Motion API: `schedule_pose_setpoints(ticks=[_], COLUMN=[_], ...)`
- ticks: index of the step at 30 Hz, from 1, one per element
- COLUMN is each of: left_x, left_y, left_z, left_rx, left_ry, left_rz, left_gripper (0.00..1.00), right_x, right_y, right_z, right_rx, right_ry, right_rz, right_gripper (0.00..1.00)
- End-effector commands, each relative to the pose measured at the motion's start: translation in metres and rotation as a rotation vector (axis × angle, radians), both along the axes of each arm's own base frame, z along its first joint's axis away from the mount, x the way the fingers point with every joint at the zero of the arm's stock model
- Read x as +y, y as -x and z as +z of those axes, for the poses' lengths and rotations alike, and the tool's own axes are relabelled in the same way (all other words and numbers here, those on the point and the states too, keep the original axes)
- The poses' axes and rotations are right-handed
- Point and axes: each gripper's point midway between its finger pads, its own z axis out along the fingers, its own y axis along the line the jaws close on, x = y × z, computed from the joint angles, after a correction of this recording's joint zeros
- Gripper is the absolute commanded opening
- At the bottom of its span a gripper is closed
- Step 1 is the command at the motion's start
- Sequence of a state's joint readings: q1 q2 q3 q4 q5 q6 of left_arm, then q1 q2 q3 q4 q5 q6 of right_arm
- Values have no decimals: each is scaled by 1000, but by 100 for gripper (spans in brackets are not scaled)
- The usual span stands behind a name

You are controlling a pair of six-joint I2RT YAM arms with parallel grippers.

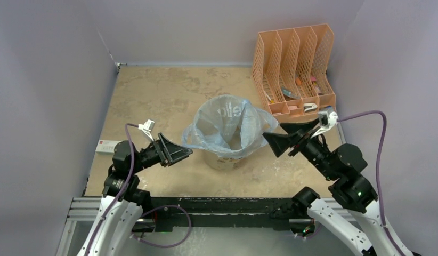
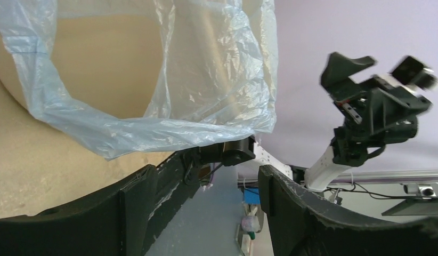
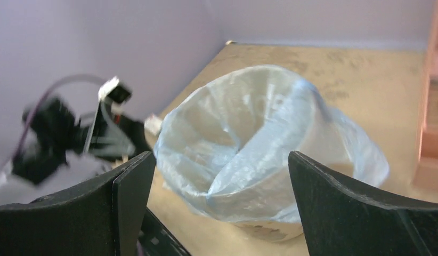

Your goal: Put the trash bags into the trash bin

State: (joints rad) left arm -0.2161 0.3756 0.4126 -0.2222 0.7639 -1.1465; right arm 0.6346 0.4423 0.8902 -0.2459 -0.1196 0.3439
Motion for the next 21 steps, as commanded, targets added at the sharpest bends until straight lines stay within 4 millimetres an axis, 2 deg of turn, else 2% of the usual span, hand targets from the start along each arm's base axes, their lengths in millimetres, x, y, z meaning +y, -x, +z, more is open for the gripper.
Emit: schedule_pose_setpoints(ticks=[1,4,8,16,21], left_x=[-4,-4,-7,-10,-14], left_y=[1,-3,-8,-20,-24], left_z=[25,22,15,-6,0], left_rx=[-37,12,66,138,84], left_ry=[75,96,111,92,122], left_rz=[-22,-7,-18,-16,-41], left_gripper=[70,70,70,68,69], right_x=[-42,-56,-62,-43,-43], right_y=[-30,-36,-45,-58,-59], right_z=[-29,-58,-79,-99,-108], right_rx=[379,452,505,554,573], right_ry=[-383,-434,-468,-445,-431], right_rz=[-376,-488,-569,-545,-558], right_gripper=[98,97,97,97,97])
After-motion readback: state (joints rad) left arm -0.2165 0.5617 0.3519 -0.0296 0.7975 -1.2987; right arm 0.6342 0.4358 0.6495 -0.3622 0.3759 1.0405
